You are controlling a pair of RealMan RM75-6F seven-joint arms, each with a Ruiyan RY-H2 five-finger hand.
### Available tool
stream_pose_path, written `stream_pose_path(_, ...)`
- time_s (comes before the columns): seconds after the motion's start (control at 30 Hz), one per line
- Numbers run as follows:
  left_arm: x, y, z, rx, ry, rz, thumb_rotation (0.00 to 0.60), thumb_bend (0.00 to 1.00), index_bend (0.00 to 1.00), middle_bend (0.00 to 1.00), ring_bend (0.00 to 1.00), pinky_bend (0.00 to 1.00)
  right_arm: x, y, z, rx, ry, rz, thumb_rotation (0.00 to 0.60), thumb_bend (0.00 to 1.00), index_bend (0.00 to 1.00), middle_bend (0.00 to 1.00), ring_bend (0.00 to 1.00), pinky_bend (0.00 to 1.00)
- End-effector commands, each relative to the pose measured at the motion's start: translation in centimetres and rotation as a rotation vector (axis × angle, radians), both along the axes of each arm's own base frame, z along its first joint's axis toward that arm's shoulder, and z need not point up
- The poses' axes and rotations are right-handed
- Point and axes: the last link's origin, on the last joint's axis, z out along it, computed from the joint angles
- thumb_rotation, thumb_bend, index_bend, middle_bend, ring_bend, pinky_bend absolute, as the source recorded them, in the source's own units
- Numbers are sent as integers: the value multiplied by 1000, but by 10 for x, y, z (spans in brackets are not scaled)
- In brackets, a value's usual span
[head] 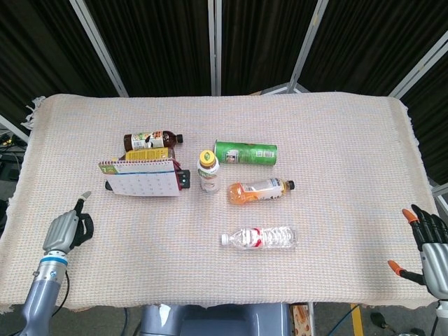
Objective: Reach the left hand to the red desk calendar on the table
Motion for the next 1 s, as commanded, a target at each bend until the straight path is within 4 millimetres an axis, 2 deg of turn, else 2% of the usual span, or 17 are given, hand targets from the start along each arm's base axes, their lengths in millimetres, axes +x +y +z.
stream_pose_path(0.03, 9, 23, -22, -89, -49, 43, 600, 834, 0, 635, 704, 589, -1, -1, 0, 0, -3, -3, 600, 0, 0, 0, 0, 0)
stream_pose_path(0.3, 17, 34, -37, -113, -53, 47, 600, 838, 0, 635, 704, 589, -3, -2, 1, 5, -9, -11, 600, 0, 0, 0, 0, 0)
stream_pose_path(0.6, 24, 39, -45, -119, -56, 34, 600, 842, 0, 635, 704, 589, -4, -3, 0, 7, -8, -15, 600, 0, 0, 0, 0, 0)
stream_pose_path(1.0, 14, 41, -47, -102, -41, 68, 600, 864, 0, 635, 704, 589, -3, -2, -3, 12, -4, -15, 600, 0, 0, 0, 0, 0)
